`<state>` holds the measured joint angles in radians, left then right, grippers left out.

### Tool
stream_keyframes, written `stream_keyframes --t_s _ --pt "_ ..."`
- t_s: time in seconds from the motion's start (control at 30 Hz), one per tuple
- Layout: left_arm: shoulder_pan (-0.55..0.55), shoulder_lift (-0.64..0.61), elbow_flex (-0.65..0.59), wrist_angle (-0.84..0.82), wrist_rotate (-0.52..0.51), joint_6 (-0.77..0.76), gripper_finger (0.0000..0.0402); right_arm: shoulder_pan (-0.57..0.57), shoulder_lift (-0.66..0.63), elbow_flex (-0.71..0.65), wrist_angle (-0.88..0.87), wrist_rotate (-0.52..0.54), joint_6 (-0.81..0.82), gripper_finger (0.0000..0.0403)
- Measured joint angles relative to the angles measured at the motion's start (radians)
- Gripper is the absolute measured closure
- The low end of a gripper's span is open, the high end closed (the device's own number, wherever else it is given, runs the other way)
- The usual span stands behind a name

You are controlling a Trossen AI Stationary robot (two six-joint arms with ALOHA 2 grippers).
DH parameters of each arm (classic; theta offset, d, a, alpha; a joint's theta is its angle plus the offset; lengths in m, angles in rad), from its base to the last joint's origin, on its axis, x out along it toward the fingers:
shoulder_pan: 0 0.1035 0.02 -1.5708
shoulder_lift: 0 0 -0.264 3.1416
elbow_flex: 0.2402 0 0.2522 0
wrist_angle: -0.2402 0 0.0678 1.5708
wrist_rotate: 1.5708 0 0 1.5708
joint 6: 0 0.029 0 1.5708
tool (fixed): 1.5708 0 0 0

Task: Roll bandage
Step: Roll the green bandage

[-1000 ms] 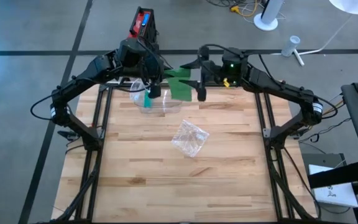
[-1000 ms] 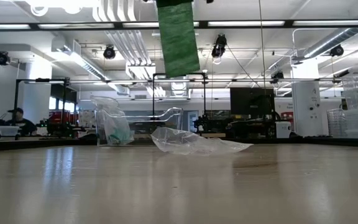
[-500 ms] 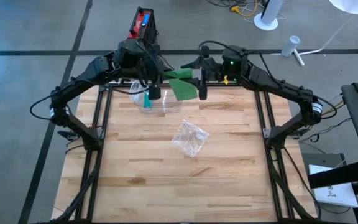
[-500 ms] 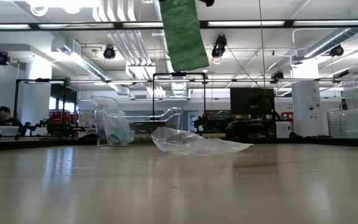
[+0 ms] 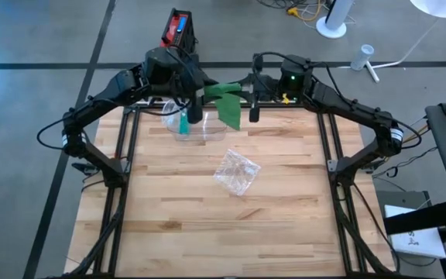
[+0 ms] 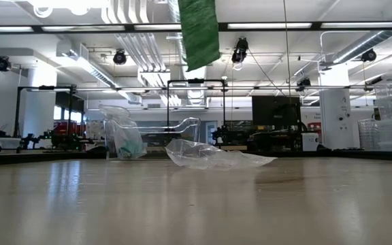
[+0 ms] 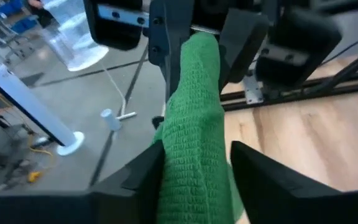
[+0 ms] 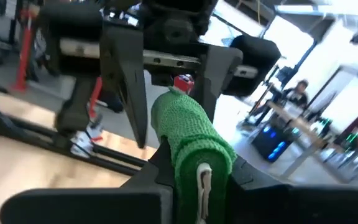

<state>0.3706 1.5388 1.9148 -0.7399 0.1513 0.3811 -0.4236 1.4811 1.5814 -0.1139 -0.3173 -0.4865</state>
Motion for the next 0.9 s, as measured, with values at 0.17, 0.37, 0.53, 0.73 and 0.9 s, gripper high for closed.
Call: stream_keyframes --t_s 0.17,0.37,0.53,0.73,0.9 --pt "0.025 -0.001 0.000 0.003 0.109 -0.122 0.0177 0.037 -0.010 0.000 -0.016 0.015 -0.173 0.0361" --pt "0.037 0.019 0.000 -0.012 0.242 -0.166 0.0136 0.094 -0.020 0.000 -0.079 0.055 -0.425 0.0361" --pt "0.038 0.019 0.000 -0.042 0.301 -0.157 0.0150 0.131 -0.027 -0.013 -0.089 0.101 -0.536 0.0361" --pt "0.037 0.019 0.000 -0.079 0.304 -0.137 0.0181 0.178 -0.040 -0.063 -0.030 0.171 -0.632 0.0361" --pt "0.038 0.019 0.000 -0.154 0.301 -0.060 0.0189 0.204 -0.039 -0.123 0.054 0.243 -0.700 0.0361"
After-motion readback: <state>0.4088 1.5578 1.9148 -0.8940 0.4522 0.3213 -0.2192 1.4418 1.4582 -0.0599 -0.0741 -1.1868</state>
